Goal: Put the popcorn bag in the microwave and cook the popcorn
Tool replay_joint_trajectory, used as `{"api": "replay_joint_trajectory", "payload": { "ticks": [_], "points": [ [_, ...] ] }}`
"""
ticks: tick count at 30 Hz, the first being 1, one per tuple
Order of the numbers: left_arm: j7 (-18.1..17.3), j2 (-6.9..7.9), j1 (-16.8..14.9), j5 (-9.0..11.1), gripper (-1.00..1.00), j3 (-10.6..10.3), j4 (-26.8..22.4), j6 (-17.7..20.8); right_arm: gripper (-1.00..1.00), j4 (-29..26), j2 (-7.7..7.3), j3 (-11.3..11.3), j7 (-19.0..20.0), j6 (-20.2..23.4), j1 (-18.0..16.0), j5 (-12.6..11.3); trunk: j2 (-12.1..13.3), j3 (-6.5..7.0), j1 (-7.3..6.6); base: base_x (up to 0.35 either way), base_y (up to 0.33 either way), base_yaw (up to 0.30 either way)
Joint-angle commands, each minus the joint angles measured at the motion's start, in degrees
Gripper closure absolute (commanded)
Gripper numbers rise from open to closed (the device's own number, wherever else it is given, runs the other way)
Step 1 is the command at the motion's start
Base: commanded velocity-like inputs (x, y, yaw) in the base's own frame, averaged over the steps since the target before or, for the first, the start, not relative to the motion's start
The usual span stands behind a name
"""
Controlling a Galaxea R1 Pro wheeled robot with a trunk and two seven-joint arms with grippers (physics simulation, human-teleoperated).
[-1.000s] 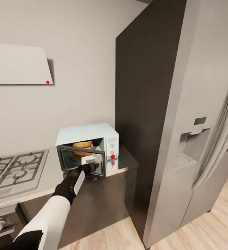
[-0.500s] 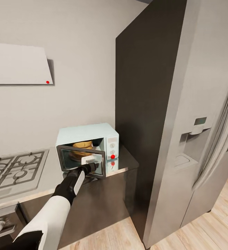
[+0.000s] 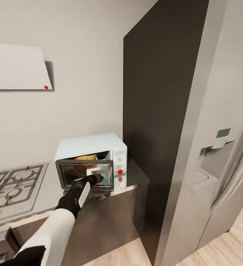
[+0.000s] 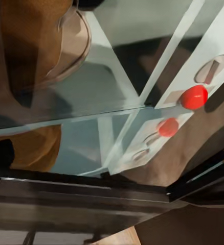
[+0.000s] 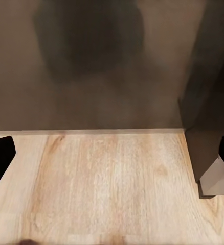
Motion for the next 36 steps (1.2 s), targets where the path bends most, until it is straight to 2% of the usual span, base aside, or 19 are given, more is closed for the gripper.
{"api": "replay_joint_trajectory", "payload": {
  "ticks": [1, 7, 36],
  "points": [
    [0.0, -0.07, 0.0, 0.1, -1.0, 0.3, -0.1, 0.3, -1.0, -0.1, -0.02, 0.2, 0.2, -0.2, -0.3, -0.6, -0.1, -0.11, 0.03, 0.006, 0.0, 0.0],
    [0.0, -0.07, 0.1, 0.1, -1.0, 0.3, -0.1, 0.3, -1.0, 0.0, 0.0, 0.4, 1.9, -0.1, -0.6, -0.5, -0.1, -0.11, 0.03, 0.12, 0.0, 0.0],
    [-0.1, -0.07, 0.2, 0.1, -1.0, 0.3, -0.1, 0.3, -1.0, 0.0, 0.0, 0.5, 2.0, 0.0, -0.6, -0.6, -0.1, -0.11, 0.03, 0.089, 0.0, 0.0]
  ]
}}
